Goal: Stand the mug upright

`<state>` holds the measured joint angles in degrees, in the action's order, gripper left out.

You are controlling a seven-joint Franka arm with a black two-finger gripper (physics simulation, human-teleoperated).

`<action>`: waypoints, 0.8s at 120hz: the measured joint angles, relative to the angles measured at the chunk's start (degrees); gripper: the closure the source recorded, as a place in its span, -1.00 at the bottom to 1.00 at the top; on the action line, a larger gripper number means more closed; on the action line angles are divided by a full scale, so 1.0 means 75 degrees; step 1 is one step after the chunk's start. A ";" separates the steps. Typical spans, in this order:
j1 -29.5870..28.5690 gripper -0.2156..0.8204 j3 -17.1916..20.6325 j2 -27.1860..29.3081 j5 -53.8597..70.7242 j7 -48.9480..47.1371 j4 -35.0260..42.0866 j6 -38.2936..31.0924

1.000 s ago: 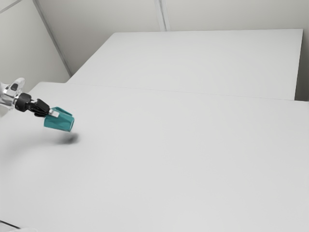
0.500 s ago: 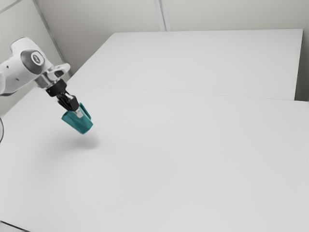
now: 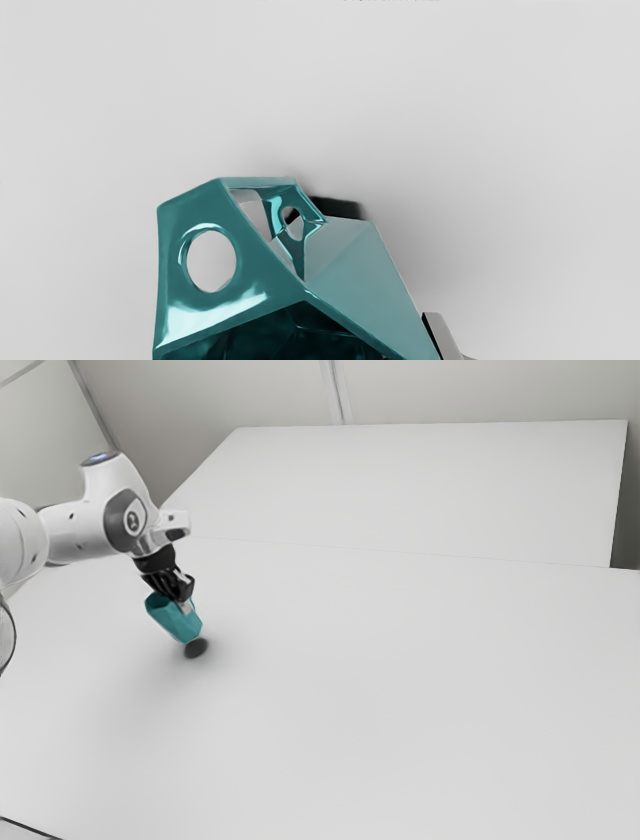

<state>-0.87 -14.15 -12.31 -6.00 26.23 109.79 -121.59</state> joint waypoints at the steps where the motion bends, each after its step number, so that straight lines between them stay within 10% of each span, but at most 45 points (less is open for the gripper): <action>1: 0.0001 0.93 0.0000 -0.0019 0.0005 -0.0030 -0.0003 -0.0014; 53: 0.0069 0.82 0.0036 -0.0709 0.0010 -0.1144 -0.0264 -0.0299; 96: 0.0319 -0.26 0.0036 0.0203 -0.0005 -0.1501 -0.0265 -0.0034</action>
<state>1.52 -13.88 -10.79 -6.04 14.97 107.80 -121.84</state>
